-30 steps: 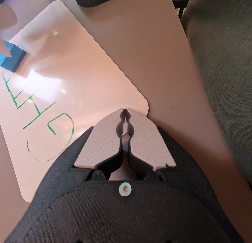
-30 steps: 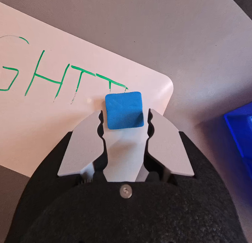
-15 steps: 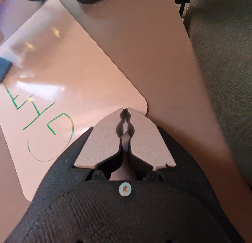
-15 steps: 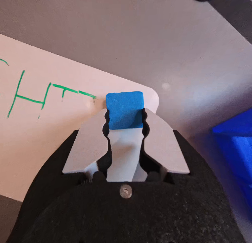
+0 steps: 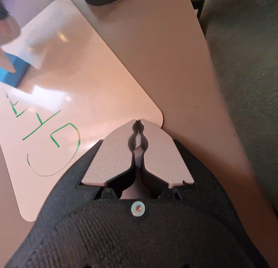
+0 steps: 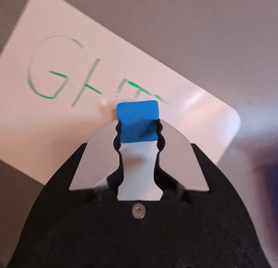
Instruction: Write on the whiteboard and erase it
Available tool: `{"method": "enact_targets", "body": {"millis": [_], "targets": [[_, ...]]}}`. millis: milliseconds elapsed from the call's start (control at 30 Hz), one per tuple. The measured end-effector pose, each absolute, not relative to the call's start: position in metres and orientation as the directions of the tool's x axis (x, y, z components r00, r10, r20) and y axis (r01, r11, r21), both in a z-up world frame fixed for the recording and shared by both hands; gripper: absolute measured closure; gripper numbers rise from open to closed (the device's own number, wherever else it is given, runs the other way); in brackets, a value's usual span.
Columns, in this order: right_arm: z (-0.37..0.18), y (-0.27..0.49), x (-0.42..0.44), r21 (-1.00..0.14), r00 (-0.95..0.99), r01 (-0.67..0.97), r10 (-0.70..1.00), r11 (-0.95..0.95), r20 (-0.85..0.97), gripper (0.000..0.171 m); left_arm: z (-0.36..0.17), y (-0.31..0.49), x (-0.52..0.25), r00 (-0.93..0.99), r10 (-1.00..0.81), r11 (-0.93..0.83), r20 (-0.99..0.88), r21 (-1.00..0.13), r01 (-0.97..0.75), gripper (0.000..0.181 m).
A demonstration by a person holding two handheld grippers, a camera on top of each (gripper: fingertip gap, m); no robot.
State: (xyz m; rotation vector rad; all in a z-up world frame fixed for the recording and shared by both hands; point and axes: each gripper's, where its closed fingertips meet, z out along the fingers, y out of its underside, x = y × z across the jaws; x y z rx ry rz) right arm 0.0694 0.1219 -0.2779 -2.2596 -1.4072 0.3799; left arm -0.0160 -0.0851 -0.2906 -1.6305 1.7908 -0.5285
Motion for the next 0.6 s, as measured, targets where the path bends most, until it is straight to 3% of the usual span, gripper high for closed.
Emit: {"method": "enact_targets", "body": {"millis": [100,267,433,600], "targets": [[-0.277,0.071,0.010,-0.509,0.233,0.843,0.971,-0.173,0.055,0.125,-0.291,-0.085,-0.015,-0.017,-0.982,0.144,-0.190,-0.679,-0.719,0.181],[-0.278,0.173,0.065,-0.515,0.515,0.740,0.857,-0.433,0.020,0.125,-0.290,-0.084,-0.017,-0.004,-0.977,0.149,-0.213,-0.671,-0.726,0.181],[-0.278,0.075,0.006,-0.499,0.225,0.851,0.972,-0.163,0.065,0.124,-0.290,-0.084,-0.016,-0.015,-0.981,0.144,-0.191,-0.678,-0.721,0.180],[-0.278,0.170,0.050,-0.532,0.474,0.747,0.880,-0.398,0.007,0.124,-0.290,-0.084,-0.015,-0.004,-0.978,0.147,-0.208,-0.678,-0.720,0.181]]}}
